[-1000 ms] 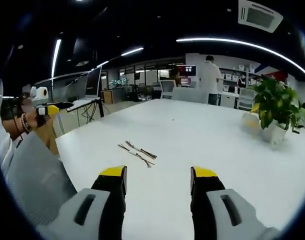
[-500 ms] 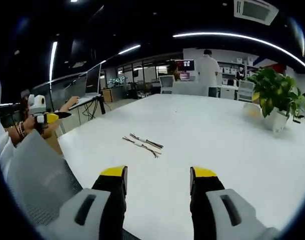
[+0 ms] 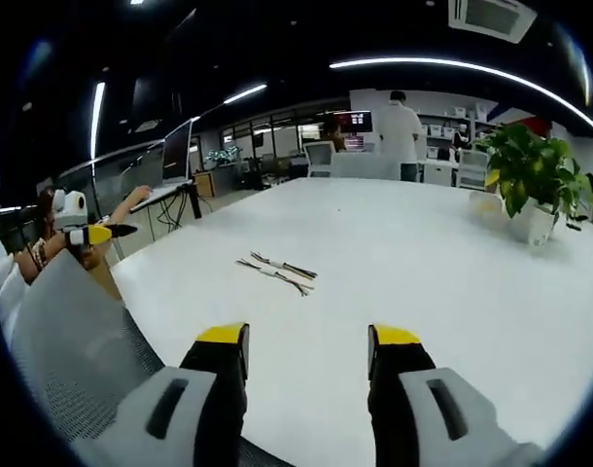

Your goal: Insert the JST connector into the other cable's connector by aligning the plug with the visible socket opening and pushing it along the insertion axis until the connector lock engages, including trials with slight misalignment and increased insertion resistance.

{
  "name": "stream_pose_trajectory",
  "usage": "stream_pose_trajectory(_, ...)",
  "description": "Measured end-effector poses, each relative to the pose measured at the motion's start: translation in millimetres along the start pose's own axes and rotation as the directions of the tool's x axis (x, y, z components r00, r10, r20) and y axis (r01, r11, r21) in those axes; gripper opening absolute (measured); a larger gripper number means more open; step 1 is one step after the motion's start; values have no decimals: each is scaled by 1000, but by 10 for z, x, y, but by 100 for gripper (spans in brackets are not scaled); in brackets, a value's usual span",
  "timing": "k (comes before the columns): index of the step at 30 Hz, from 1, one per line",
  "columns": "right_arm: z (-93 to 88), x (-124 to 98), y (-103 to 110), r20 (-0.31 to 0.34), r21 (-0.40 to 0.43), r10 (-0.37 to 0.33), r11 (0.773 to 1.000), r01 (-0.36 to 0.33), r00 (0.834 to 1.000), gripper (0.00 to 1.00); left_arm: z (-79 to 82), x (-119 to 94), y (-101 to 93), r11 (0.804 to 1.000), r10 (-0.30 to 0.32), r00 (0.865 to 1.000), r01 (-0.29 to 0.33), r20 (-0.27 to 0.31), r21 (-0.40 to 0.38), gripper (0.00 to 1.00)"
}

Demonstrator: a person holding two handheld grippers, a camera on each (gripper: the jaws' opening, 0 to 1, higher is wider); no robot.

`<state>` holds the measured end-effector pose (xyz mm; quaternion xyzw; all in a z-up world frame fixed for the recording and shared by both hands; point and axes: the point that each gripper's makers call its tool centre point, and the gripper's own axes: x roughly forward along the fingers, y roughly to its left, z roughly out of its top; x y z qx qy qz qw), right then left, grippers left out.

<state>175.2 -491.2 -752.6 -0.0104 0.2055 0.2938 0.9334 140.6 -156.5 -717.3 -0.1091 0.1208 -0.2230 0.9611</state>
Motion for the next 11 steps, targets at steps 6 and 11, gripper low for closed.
stream_pose_trajectory(6,38,-19,-20,15,5,-10,1000,9,1000,46,-10,17,-20,1000,-9,1000,9,-6,-2,77)
stream_pose_trajectory(11,61,-22,-36,24,7,-13,1000,13,1000,46,32,31,-70,999,-30,1000,30,9,-14,79)
